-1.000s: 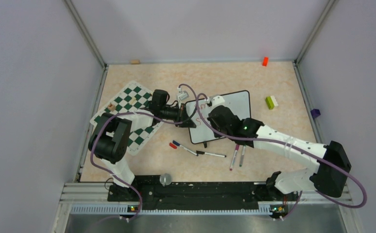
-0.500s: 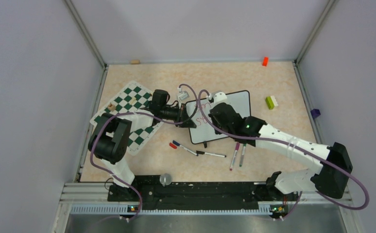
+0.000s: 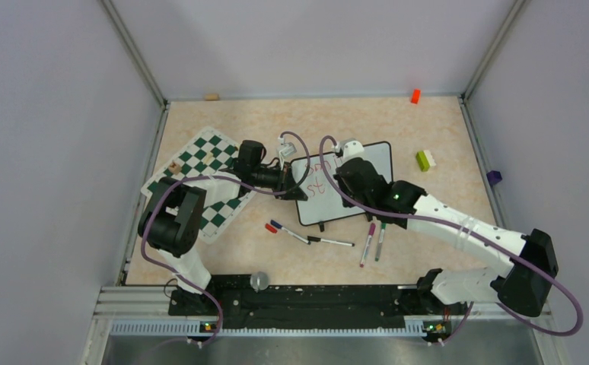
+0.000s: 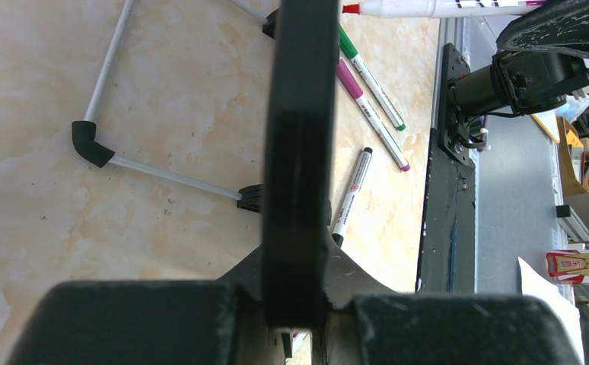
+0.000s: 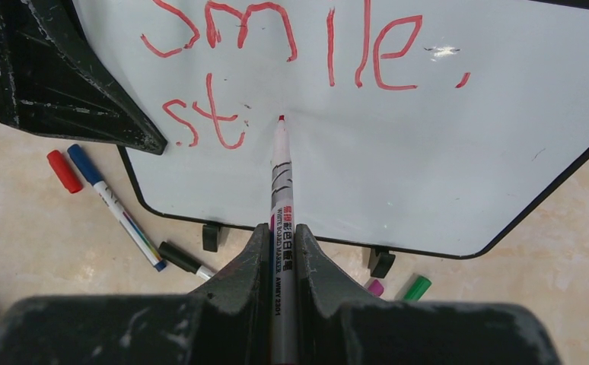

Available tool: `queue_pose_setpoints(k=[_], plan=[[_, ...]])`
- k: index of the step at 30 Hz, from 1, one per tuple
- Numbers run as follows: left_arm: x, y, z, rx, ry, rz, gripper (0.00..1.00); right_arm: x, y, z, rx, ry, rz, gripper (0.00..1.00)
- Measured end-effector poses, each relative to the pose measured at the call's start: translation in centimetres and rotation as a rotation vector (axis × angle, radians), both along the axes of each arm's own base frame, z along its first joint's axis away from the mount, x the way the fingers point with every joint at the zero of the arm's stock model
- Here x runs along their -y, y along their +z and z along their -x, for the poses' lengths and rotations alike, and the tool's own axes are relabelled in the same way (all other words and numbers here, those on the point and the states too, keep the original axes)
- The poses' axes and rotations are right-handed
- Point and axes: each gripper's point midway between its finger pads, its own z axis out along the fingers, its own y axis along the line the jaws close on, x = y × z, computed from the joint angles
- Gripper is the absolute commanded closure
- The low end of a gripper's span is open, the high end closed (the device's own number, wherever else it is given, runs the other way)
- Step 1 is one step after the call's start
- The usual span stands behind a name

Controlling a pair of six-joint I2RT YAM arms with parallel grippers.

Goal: Write a sentence on the whiteboard

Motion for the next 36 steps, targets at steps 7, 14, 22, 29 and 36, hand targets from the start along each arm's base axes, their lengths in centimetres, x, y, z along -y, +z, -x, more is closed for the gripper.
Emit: queue_pose_setpoints(k=[7, 14, 22, 29, 36], plan=[[0.0, 0.0, 0.0, 0.0, 0.0, 0.0, 1.0, 0.1, -0.1, 0.1, -0.004, 0.0, 0.004, 1.0], [0.0, 0.0, 0.0, 0.0, 0.0, 0.0, 1.0, 0.2, -0.1, 0.0, -0.004, -0.003, 0.005, 1.0], [0.0, 0.0, 0.0, 0.0, 0.0, 0.0, 1.0, 0.2, -0.7, -0.4, -0.012, -0.007, 0.019, 1.0], [0.0, -0.1, 0.0, -0.003, 0.003, -0.004, 1.0, -0.1, -1.1, -0.4, -0.022, 0.0, 0.022, 1.0], [0.0, -0.1, -0.1, -0.002, 0.006, -0.006, 1.0, -0.5, -1.3, -0.2, -0.035, 0.027, 0.016, 1.0]])
